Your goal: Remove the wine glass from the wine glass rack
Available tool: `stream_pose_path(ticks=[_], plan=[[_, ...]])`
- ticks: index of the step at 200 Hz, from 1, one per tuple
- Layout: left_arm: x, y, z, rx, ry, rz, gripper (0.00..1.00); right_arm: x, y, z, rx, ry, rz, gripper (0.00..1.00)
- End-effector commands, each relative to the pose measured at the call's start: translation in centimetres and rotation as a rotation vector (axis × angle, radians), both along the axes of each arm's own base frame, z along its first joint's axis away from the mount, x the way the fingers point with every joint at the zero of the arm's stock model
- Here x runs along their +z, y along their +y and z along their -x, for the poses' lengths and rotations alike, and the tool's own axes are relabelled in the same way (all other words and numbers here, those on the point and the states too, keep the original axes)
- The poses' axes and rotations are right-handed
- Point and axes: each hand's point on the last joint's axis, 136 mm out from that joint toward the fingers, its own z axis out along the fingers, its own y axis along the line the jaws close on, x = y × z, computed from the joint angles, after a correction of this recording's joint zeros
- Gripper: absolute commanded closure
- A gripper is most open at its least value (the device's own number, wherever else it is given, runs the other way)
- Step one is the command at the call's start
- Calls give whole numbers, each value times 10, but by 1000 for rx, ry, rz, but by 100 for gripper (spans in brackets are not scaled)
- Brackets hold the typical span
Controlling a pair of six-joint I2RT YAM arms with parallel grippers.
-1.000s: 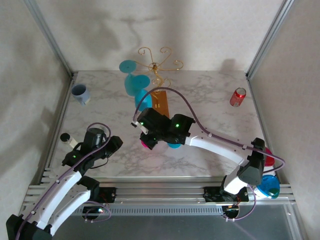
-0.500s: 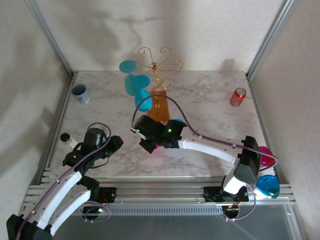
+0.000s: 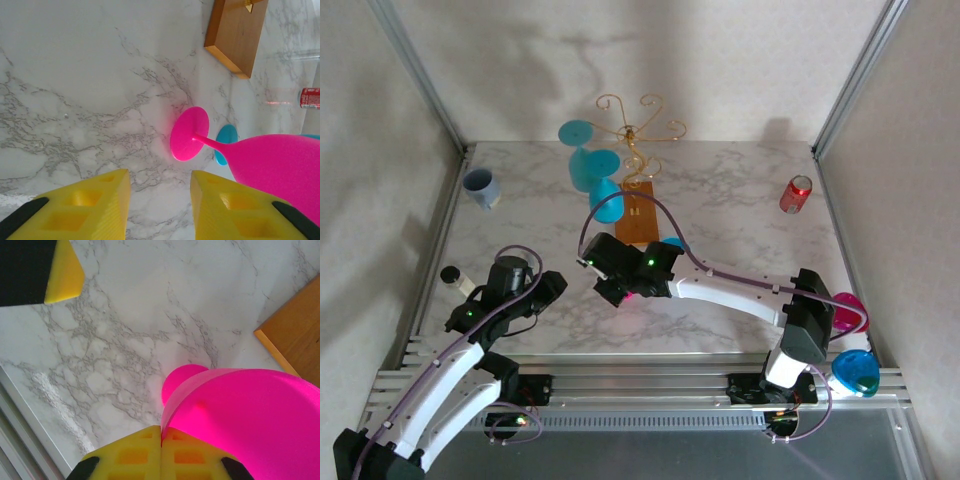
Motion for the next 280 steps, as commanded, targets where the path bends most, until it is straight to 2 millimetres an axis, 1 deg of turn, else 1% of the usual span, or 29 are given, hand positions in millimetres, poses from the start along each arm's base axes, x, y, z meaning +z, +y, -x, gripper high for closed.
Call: stream_pose_path(ticks=[1,89,109,140,162,212,280], plan=[[-2,0,-1,4,-6,14,64,-9,2,-2,-5,-20,18,100],[-2,0,-1,6,-9,25,64,-17,1,-4,-6,-19,39,99],[-2,0,-1,8,-9,25,64,-17,0,-5,-7,-19,37,94],[-2,1,-1,9,-8,25,64,-18,-1,-6,-12,-18,41,83],[-2,1,-2,9,-11,24,65,-18,-1,-7,-12,-20,40,79],[-2,1,-3,11,-7,22,65,-8,-3,-10,-16,-37,26,66],[-2,2,-3,10,-8,22,65,11,-4,-12,-21,-60,-3,63]])
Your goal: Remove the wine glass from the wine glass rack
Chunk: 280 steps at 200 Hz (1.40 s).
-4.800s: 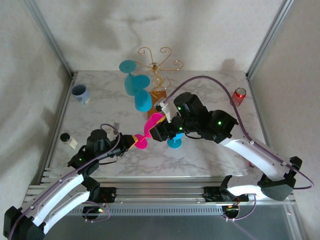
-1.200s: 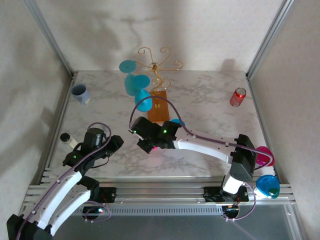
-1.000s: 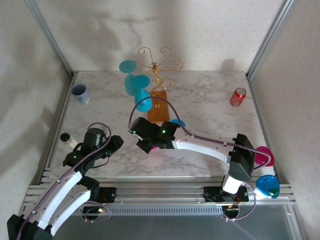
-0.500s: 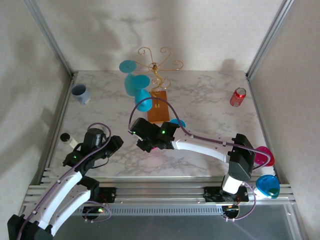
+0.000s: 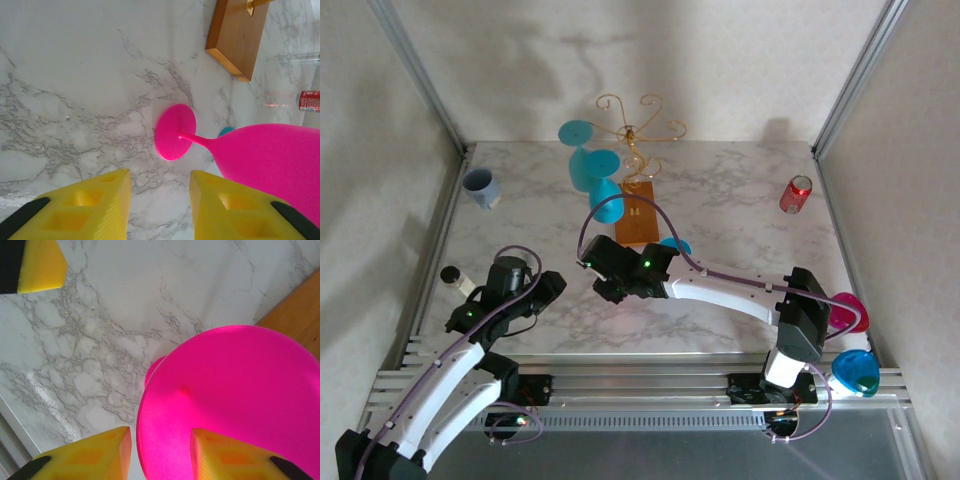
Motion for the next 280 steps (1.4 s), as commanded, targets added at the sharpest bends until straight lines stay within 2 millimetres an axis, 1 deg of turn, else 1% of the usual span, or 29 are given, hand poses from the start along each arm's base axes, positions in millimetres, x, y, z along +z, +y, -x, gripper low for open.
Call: stream_pose_path(ticks=[1,23,57,97,116,129,145,173,187,213,236,264,280], plan=[[1,0,-2,1,-12,14,65,23,-4,-5,-11,-42,-29,63],[2,-1,-3,0,-14,15,65,32,-4,-5,-11,-47,-52,57],[1,-1,-3,0,-13,16,65,42,-3,-3,-11,-47,-79,55],[1,-1,-3,-1,-15,18,65,52,-2,-3,-12,-50,-111,50],[5,-1,-5,1,-23,20,65,63,-1,-2,-11,-54,-140,49],[9,-1,-6,-2,-33,20,65,75,-1,-1,-11,-55,-175,47],[18,0,-9,-2,-49,10,65,92,1,3,6,-32,-241,42],[35,1,-15,-7,-65,-13,65,120,-7,-2,-22,24,-353,42],[46,2,-18,-3,-86,-12,65,135,-12,-4,-28,36,-405,42],[75,3,-28,3,-146,-8,64,165,-23,-11,-49,54,-502,41],[103,1,-41,-1,-202,-1,64,191,-33,-17,-64,88,-592,41],[136,-2,-56,-10,-266,9,64,216,-46,-31,-107,164,-719,41],[152,-4,-63,-11,-300,22,63,231,-56,-39,-121,198,-796,41]])
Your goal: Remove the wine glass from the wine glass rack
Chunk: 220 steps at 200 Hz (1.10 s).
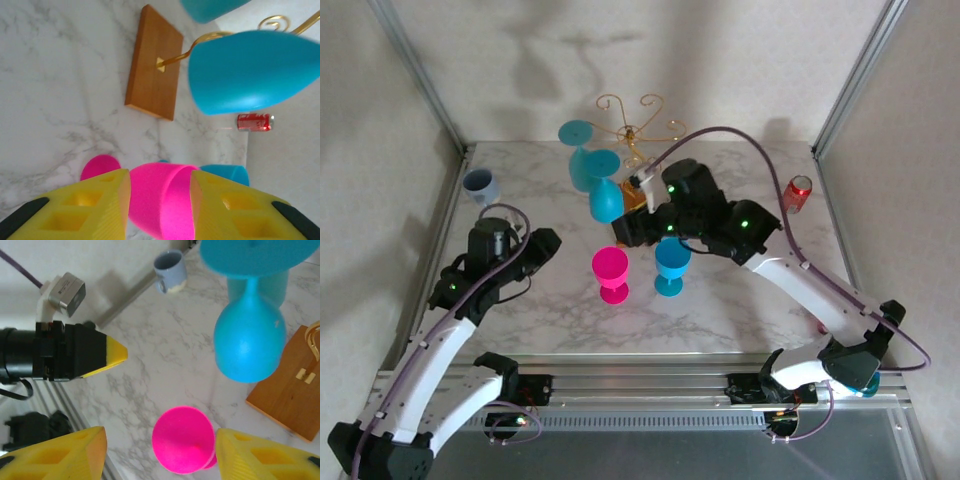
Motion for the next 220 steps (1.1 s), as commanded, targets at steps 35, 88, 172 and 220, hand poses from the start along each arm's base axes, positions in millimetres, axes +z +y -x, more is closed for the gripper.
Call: stream_pose_path(ticks=[35,88,172,220], plan=[[58,-15,-31,-43,-153,73,63,63,-22,-30,-15,124,-311,44],[82,-24,-58,-79,-211,45,62,69,-6,-61,30,184,-370,49],[92,-25,-72,-59,-269,62,61,42,13,-90,24,254,-353,50],[88,-28,-76,-67,-262,74,61,36,16,-99,17,271,-365,53]])
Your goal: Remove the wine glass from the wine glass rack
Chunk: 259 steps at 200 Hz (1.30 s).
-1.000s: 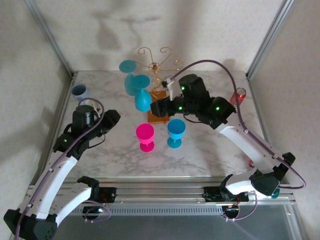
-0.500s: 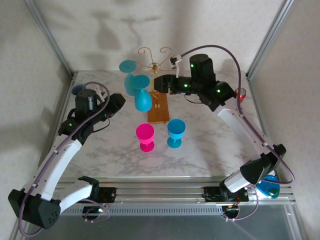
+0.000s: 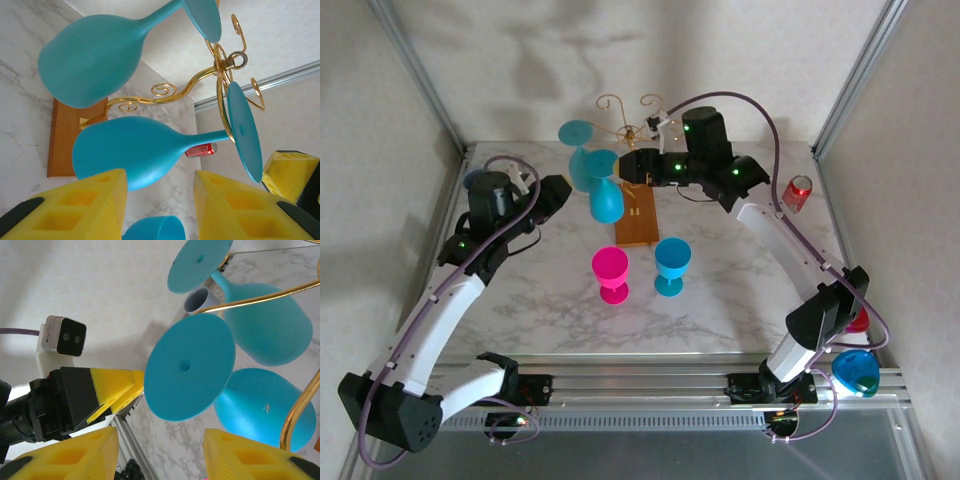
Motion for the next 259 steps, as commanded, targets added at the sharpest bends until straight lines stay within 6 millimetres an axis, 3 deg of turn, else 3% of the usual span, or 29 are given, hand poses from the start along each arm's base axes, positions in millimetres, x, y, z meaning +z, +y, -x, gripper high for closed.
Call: stream_pose_path(ticks=[1,130,207,259], plan=[[4,-1,-4,-7,-24,22,61,17,2,-5,6,-22,-51,53],[-1,0,-4,5,-20,33,61,1,10,-24,4,11,-46,55],[0,1,-2,5,-28,31,61,-2,-4,-26,-68,-3,33,54],[1,1,-2,1,-36,32,61,-5,-1,-25,-66,-4,72,54]])
